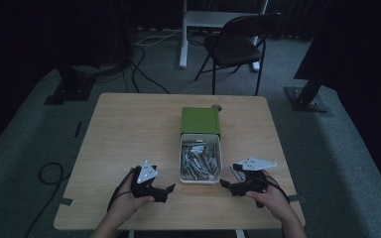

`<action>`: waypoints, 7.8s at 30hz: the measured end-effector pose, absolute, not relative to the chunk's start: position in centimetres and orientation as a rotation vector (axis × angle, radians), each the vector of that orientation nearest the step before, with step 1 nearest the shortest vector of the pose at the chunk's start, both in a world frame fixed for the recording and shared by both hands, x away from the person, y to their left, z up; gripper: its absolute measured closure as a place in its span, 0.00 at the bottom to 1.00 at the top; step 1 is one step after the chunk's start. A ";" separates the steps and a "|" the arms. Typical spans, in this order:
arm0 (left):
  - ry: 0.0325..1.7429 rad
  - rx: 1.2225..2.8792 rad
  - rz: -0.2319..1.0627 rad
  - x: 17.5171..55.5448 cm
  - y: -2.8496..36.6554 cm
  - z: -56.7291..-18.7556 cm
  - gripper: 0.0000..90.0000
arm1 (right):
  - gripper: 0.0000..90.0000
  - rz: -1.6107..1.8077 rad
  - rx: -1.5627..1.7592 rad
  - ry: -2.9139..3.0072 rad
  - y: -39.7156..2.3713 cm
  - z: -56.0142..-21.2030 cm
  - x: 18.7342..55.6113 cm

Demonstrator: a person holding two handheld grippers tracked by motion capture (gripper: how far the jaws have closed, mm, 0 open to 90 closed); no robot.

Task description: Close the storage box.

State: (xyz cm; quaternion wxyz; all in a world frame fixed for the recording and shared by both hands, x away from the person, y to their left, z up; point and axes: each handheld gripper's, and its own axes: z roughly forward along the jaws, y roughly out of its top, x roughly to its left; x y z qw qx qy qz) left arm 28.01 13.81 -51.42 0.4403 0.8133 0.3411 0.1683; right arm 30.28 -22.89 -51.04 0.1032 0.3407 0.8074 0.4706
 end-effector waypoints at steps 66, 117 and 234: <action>0.842 1.933 0.497 32.8 11.9 -51.1 0.04 | 0.15 1.456 1.099 2.274 -22.7 -51.5 33.0; 0.889 1.919 0.481 34.9 12.0 -51.1 0.04 | 0.15 1.419 1.146 2.207 -22.2 -51.4 34.4; 0.993 1.893 0.545 41.5 11.0 -50.4 0.04 | 0.14 1.295 1.338 2.026 -21.0 -50.5 40.4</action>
